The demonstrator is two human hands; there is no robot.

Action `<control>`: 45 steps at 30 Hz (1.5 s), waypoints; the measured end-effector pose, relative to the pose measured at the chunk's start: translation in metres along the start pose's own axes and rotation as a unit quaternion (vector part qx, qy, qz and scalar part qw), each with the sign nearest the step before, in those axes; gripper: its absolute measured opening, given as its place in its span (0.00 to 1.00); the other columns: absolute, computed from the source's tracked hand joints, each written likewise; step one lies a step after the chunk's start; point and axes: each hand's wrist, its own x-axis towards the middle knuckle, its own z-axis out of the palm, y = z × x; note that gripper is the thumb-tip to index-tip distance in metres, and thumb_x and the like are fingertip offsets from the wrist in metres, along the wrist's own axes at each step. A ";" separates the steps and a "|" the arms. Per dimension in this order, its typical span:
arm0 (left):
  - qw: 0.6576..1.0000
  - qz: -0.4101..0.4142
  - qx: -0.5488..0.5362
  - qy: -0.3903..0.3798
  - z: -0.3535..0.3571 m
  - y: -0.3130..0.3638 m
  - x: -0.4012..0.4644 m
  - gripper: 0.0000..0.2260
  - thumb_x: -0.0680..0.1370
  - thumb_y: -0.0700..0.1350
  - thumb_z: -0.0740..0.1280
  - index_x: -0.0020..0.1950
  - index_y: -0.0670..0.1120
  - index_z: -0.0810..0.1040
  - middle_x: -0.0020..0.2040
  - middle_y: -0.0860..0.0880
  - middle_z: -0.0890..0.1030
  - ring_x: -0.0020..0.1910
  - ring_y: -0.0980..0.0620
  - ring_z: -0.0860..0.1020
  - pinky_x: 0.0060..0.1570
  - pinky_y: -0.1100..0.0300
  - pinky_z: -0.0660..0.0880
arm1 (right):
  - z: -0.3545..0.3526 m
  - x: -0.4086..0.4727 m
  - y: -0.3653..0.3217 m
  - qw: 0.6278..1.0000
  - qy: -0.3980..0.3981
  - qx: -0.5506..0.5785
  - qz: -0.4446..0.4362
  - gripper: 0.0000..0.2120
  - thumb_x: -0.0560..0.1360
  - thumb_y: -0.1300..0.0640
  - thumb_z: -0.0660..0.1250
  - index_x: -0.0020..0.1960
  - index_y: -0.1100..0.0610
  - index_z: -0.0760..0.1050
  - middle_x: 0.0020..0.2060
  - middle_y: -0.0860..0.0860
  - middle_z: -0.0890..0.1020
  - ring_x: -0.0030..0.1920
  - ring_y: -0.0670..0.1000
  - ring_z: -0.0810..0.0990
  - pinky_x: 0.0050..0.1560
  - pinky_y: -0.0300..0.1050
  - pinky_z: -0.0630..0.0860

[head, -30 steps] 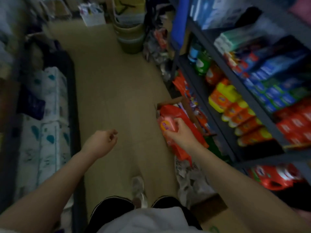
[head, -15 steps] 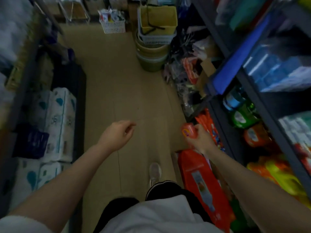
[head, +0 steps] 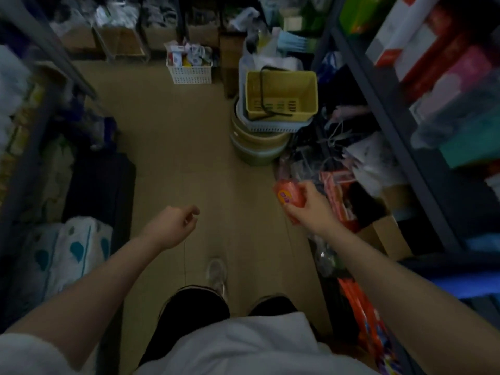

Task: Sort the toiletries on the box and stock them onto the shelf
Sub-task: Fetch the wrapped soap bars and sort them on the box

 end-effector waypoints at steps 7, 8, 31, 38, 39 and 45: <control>0.989 0.144 -0.005 0.040 -0.126 0.055 0.181 0.12 0.78 0.41 0.63 0.60 0.43 0.77 0.49 0.45 0.80 0.47 0.47 0.79 0.44 0.62 0.71 | -0.039 0.155 -0.012 0.993 0.021 0.038 0.109 0.13 0.75 0.57 0.68 0.53 0.56 0.64 0.40 0.50 0.74 0.33 0.43 0.71 0.24 0.30 0.67; 0.985 0.166 -0.006 0.048 -0.140 0.065 0.207 0.11 0.77 0.40 0.64 0.59 0.43 0.77 0.49 0.46 0.80 0.46 0.48 0.79 0.44 0.62 0.71 | -0.044 0.178 -0.010 0.990 0.026 0.053 0.129 0.13 0.75 0.57 0.68 0.53 0.56 0.65 0.41 0.51 0.74 0.33 0.44 0.72 0.25 0.31 0.68; 0.978 0.190 -0.074 0.044 -0.162 0.066 0.674 0.11 0.77 0.42 0.62 0.58 0.43 0.78 0.46 0.49 0.80 0.41 0.55 0.75 0.41 0.68 0.67 | 0.024 0.654 0.058 0.906 -0.070 0.184 0.376 0.19 0.76 0.62 0.66 0.65 0.65 0.69 0.61 0.62 0.76 0.58 0.61 0.77 0.54 0.52 0.77; 0.952 0.288 -0.053 -0.087 -0.182 0.091 0.677 0.14 0.76 0.44 0.60 0.56 0.39 0.79 0.46 0.42 0.82 0.39 0.53 0.77 0.41 0.65 0.71 | -0.012 0.609 0.024 0.883 0.007 0.262 0.389 0.04 0.78 0.65 0.61 0.48 0.61 0.75 0.41 0.54 0.77 0.39 0.50 0.75 0.37 0.41 0.75; 0.946 0.303 -0.041 -0.108 -0.188 0.096 0.675 0.15 0.76 0.45 0.60 0.56 0.40 0.78 0.46 0.42 0.82 0.40 0.50 0.79 0.42 0.58 0.75 | -0.021 0.597 0.013 0.880 0.011 0.286 0.379 0.04 0.78 0.65 0.61 0.49 0.60 0.74 0.39 0.53 0.76 0.37 0.49 0.75 0.33 0.38 0.73; 0.895 0.389 0.039 -0.214 -0.213 0.136 0.647 0.13 0.78 0.42 0.63 0.62 0.44 0.75 0.52 0.46 0.80 0.50 0.49 0.78 0.51 0.53 0.76 | -0.058 0.495 -0.049 0.853 0.143 0.366 0.344 0.05 0.79 0.61 0.61 0.45 0.57 0.74 0.39 0.53 0.79 0.33 0.49 0.75 0.33 0.39 0.72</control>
